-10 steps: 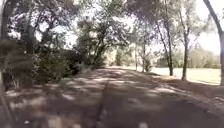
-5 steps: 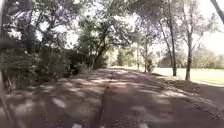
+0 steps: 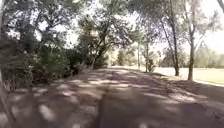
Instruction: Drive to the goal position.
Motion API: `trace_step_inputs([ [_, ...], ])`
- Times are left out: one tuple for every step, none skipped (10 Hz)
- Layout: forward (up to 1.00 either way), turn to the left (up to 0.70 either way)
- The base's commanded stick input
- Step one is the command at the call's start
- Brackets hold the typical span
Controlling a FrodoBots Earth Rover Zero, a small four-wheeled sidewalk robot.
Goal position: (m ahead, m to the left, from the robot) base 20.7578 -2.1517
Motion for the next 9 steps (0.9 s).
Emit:
trace_step_inputs([
  [0.70,0.00],
  [0.70,0.00],
  [0.70,0.00],
  [0.70,0.00],
  [0.70,0.00],
  [0.70,0.00],
  [0.70,0.00],
  [0.70,0.00],
  [0.70,0.00],
])
